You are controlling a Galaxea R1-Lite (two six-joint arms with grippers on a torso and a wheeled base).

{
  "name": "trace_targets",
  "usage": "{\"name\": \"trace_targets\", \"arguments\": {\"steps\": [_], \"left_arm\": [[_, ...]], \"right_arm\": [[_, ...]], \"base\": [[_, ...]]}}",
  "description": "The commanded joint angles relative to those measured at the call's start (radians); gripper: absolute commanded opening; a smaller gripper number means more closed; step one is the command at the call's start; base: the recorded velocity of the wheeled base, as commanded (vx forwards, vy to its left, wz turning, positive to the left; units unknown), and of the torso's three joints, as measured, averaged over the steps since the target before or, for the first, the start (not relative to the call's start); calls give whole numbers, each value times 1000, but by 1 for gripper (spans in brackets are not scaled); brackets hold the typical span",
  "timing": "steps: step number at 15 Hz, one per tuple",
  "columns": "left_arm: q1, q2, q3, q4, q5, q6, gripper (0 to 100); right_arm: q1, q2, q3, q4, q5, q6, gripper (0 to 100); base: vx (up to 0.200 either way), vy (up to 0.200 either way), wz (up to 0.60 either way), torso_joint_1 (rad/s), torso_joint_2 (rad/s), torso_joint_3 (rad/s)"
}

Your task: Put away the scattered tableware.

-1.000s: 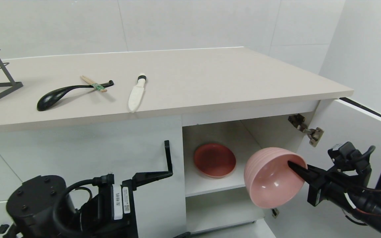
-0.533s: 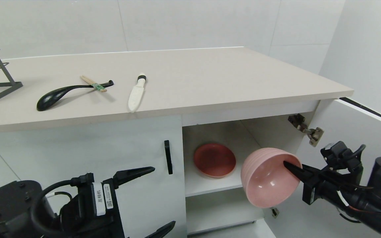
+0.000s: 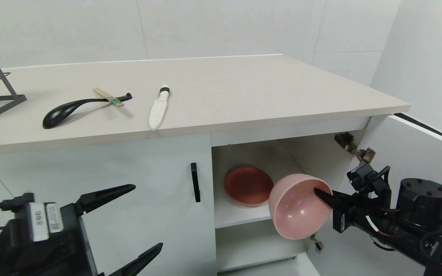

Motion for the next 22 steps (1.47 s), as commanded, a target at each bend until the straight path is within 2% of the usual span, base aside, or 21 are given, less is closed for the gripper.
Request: {"name": "trace_targets", "arguments": {"steps": [1,2,3,4,5,6,7,8,11,13,15,17,19,22], "left_arm": [[59,-318,-15,231,9,-65,100],[82,-424,-37,343,22,-103,100],[96,-465,-43,397,36,-125,100],[134,-563,-40,533,76,-156,100],[155,-640,-38,630,96,-160,100],[178,-732,-46,720,99,-182,100],[197,-807,-55,782,101,-225,100],[214,-864,-55,822,104,-263,100],[254,-941,-25,834,167,-373,100],[254,-974,0,849,177,-383,100],[255,-1017,0,909,191,-390,100],[255,-1034,0,930,236,-392,100],[261,-1086,0,999,271,-390,100],[355,-1129,0,1073,274,-390,100]], "right_arm": [[15,38,-3,-1,1,0,0],[17,52,-1,-1,4,0,0],[17,61,-3,-1,4,0,0],[20,87,-12,-1,7,0,0],[29,95,-43,-1,7,0,0],[29,99,-87,-1,7,0,0],[29,113,-123,-1,7,5,0],[32,139,-141,-1,7,22,0],[29,216,-204,-1,8,32,0],[29,239,-287,-1,11,32,0],[31,250,-336,-1,14,45,0],[32,268,-348,-1,14,80,0],[29,293,-380,-1,14,143,0],[38,316,-440,-1,10,243,0]], "base": [[0,0,0,0,0,0],[0,0,0,0,0,0],[0,0,0,0,0,0],[0,0,0,0,0,0],[0,0,0,0,0,0],[0,0,0,0,0,0],[0,0,0,0,0,0],[0,0,0,0,0,0],[0,0,0,0,0,0],[0,0,0,0,0,0],[0,0,0,0,0,0],[0,0,0,0,0,0],[0,0,0,0,0,0],[0,0,0,0,0,0]]}}
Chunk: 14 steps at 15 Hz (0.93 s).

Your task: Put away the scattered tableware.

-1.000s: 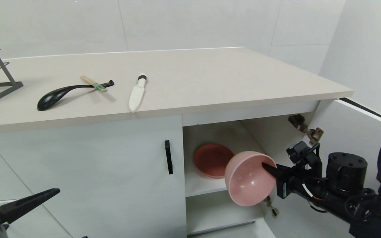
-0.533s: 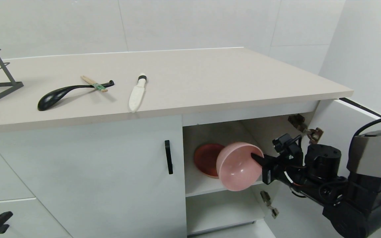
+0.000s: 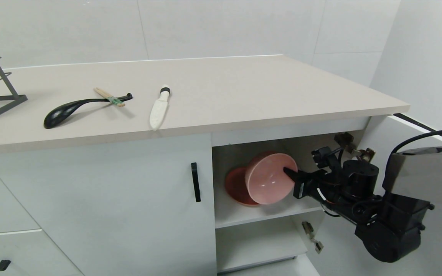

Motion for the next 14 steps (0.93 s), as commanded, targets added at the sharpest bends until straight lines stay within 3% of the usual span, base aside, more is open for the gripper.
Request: {"name": "trace_targets", "arguments": {"steps": [1,6,10,12,14], "left_arm": [[65,-36,0,33,1,2,100],[105,-49,0,108,1,15,100],[117,-52,0,108,1,17,100],[123,-58,0,108,1,17,100],[123,-75,0,108,2,17,100]], "right_arm": [[6,30,-48,-1,-3,20,0],[27,108,-114,3,-4,31,0],[17,125,-198,118,-6,29,0],[7,125,-298,287,-43,23,0],[7,126,-327,339,-49,20,0]], "base": [[0,0,0,0,0,0],[0,0,0,0,0,0],[0,0,0,0,0,0],[0,0,0,0,0,0],[0,0,0,0,0,0]]}}
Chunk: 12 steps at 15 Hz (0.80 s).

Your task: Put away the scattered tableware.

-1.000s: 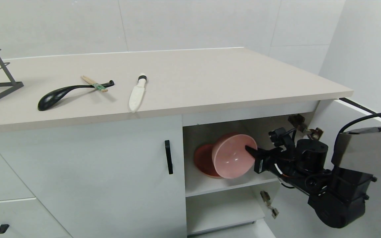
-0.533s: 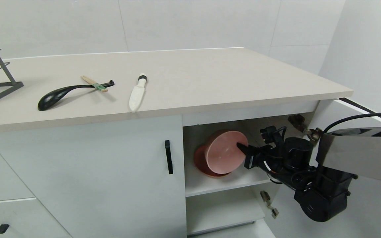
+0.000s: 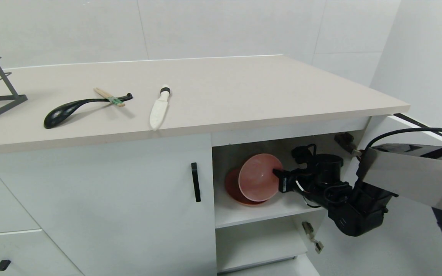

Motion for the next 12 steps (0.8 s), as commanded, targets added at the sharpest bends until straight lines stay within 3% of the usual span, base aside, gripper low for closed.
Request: {"name": "trace_targets", "arguments": {"steps": [1,4,5,6,12], "left_arm": [[2,-7,0,-1,3,-1,100],[19,-20,0,1,54,13,100],[26,-31,0,13,91,58,100],[39,-42,0,19,118,73,100],[58,-97,0,58,109,65,100]], "right_arm": [[1,2,-30,15,-1,-1,0],[1,10,-39,23,-2,-4,0],[6,10,-39,49,-2,-12,0],[9,10,-36,78,-2,-30,0],[12,59,-71,80,-56,-56,0]], "base": [[0,0,0,0,0,0],[0,0,0,0,0,0],[0,0,0,0,0,0],[0,0,0,0,0,0],[0,0,0,0,0,0]]}}
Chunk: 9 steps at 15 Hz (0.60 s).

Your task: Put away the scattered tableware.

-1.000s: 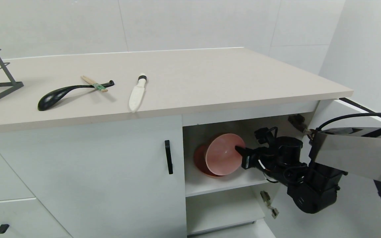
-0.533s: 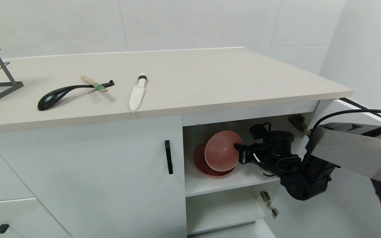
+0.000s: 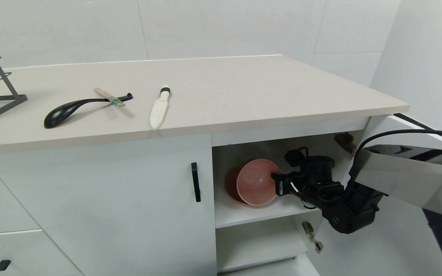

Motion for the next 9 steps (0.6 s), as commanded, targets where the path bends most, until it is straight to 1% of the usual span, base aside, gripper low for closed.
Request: {"name": "trace_targets", "arguments": {"steps": [1,2,3,7,9], "left_arm": [[9,-17,0,0,0,0,100],[9,-17,0,0,0,0,100],[9,-17,0,0,0,0,100],[9,-17,0,0,0,0,100],[9,-17,0,0,0,0,100]], "right_arm": [[1,21,-14,-3,-7,0,0],[1,21,-14,-3,-7,0,0],[4,30,-12,-26,-4,0,100],[6,36,1,-33,2,-3,100],[10,39,1,-44,33,-46,100]], "base": [[0,0,0,0,0,0],[0,0,0,0,0,0],[0,0,0,0,0,0],[0,0,0,0,0,0],[0,0,0,0,0,0]]}}
